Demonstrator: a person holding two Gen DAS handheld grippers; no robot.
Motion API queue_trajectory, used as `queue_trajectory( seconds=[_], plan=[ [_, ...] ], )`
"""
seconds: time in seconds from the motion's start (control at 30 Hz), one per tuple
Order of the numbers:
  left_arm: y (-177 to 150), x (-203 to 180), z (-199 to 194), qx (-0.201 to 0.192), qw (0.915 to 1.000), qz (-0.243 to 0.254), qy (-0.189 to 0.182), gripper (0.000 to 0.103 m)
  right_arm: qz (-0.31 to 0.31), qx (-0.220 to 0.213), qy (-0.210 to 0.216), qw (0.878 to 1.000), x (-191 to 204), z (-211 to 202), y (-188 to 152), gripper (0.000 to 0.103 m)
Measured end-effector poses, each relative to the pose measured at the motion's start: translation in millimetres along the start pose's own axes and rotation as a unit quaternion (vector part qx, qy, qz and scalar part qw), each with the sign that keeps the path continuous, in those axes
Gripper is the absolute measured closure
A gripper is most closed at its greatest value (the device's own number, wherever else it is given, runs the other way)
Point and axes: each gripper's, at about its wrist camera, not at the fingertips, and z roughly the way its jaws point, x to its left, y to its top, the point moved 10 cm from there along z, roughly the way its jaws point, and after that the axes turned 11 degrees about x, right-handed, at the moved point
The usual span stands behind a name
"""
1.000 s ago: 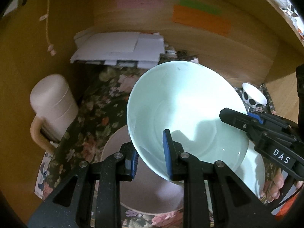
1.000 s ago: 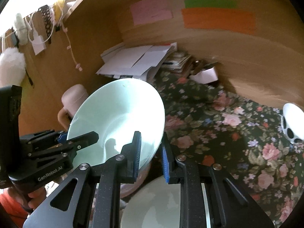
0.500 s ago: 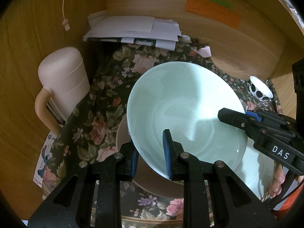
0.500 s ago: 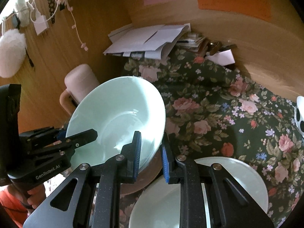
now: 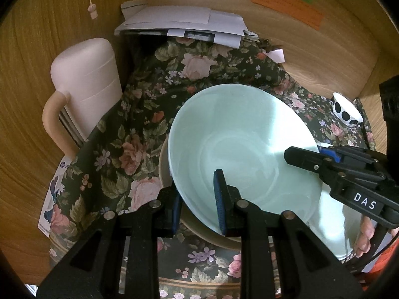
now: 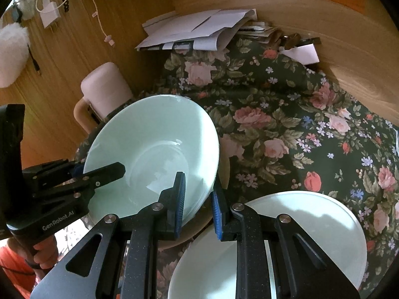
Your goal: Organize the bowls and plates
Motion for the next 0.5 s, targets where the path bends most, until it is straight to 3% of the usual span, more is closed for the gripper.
queue_trajectory(
  seconds=[0.5],
  plan=[
    [-1.9,0.6,3.4,-0.005,0.9998,0.011,0.016,0.08,-0.013,-0.005,-0.013,1.0,-1.7,-8.7,-0.5,0.082]
  ],
)
